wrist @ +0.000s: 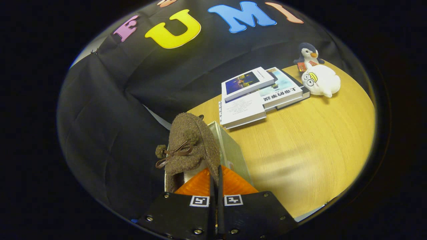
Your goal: Open the storage box then place both shoes into the box .Put the left shoe in first, then the right shoe, with the right side of both shoes facing outward in a uniform manner.
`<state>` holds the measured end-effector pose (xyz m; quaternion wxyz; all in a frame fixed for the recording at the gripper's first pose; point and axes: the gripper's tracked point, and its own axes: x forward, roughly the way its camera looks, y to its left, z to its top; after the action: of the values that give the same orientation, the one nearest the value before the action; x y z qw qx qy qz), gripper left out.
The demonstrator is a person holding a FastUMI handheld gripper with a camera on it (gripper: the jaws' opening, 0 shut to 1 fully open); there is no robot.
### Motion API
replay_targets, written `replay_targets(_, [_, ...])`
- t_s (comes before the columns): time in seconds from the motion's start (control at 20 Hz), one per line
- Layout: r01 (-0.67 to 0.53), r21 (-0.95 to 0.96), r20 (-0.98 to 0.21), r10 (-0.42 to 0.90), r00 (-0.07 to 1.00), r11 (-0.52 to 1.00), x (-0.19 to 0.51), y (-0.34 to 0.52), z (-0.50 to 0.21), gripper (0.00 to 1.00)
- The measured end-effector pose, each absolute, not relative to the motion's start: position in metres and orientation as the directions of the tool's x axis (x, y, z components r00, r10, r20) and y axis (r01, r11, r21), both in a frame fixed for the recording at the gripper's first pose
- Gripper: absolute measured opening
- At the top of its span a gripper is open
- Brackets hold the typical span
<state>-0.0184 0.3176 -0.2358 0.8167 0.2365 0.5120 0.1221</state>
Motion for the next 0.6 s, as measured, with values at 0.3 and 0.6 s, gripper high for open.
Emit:
replay_targets(0.3, [0.052,0.479,-0.804,0.415,0.427,0.876,-0.028,0.333,-0.253,0.02])
replay_targets(0.6, [-0.016,0.443,-0.751,0.380,0.540,0.897,-0.013,0.319,-0.228,0.98])
